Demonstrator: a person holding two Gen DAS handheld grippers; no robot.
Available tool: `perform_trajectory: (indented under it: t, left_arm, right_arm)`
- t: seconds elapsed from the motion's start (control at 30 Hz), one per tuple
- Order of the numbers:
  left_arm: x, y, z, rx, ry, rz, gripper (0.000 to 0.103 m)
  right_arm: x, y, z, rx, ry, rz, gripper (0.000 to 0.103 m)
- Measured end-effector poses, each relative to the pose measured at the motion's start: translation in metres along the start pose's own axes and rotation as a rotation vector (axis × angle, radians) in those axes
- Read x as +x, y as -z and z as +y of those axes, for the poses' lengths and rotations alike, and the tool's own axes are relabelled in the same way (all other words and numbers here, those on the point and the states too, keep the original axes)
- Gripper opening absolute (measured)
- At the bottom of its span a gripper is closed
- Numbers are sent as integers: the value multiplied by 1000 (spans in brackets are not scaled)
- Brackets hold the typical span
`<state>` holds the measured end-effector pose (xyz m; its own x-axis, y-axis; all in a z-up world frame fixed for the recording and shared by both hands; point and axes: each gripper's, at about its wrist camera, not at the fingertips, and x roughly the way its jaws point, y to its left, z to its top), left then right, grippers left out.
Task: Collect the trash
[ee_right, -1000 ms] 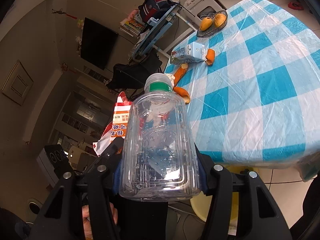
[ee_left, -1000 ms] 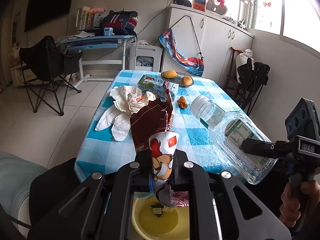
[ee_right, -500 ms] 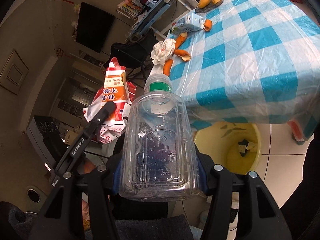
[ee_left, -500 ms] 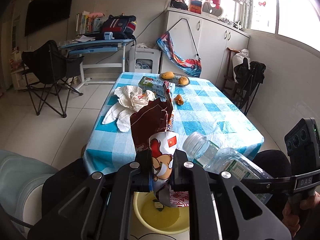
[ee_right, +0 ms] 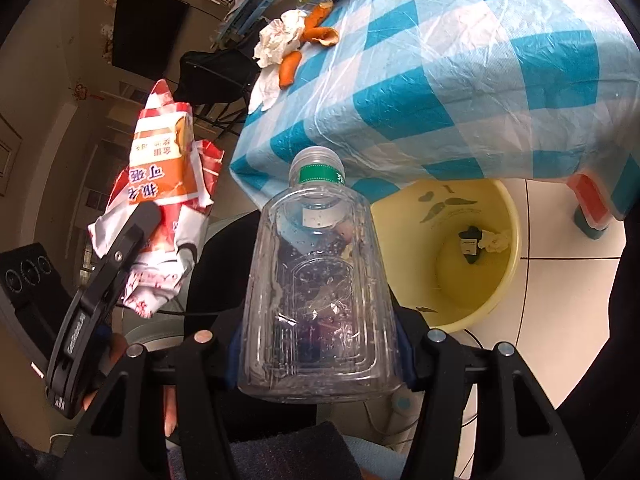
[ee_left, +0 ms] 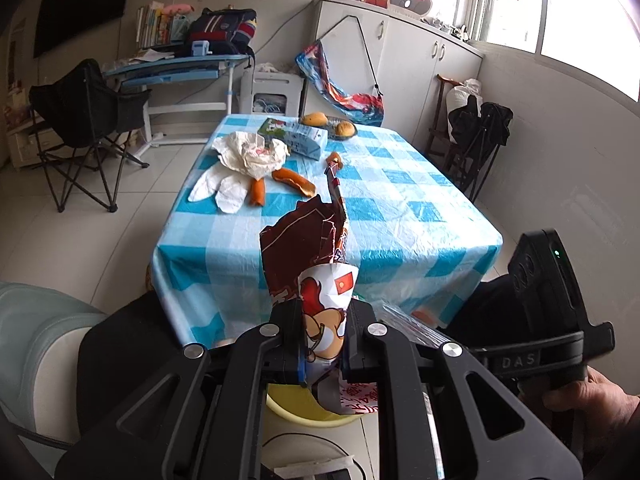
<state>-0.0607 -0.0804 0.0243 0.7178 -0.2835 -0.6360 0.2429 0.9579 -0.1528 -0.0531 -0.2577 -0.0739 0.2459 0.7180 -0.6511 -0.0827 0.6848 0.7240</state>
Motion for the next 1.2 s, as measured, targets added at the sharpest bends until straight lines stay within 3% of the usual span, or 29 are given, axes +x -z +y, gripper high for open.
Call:
perform_trajectory:
  t: [0.33, 0.6, 0.73, 0.9, 1.03, 1.2]
  left_arm:
    - [25, 21, 5, -46, 50, 129, 11]
    - [47, 30, 18, -115, 73, 230, 12]
    - [51, 32, 17, -112, 71, 251, 24]
    - [37, 25, 12, -81, 9, 176, 42]
    - [17, 12, 15, -72, -116, 32, 64]
    - [-3, -16, 28, -133, -216, -149, 82]
  right_arm:
    - [36, -15, -11, -2, 129, 37, 57]
    - [27, -17, -17, 4, 143, -36, 66]
    - [18, -17, -16, -7, 128, -80, 67]
    - [16, -17, -6, -58, 141, -145, 68]
    - [4, -13, 10, -136, 186, -210, 71]
    - [-4, -6, 32, -256, 276, -293, 77]
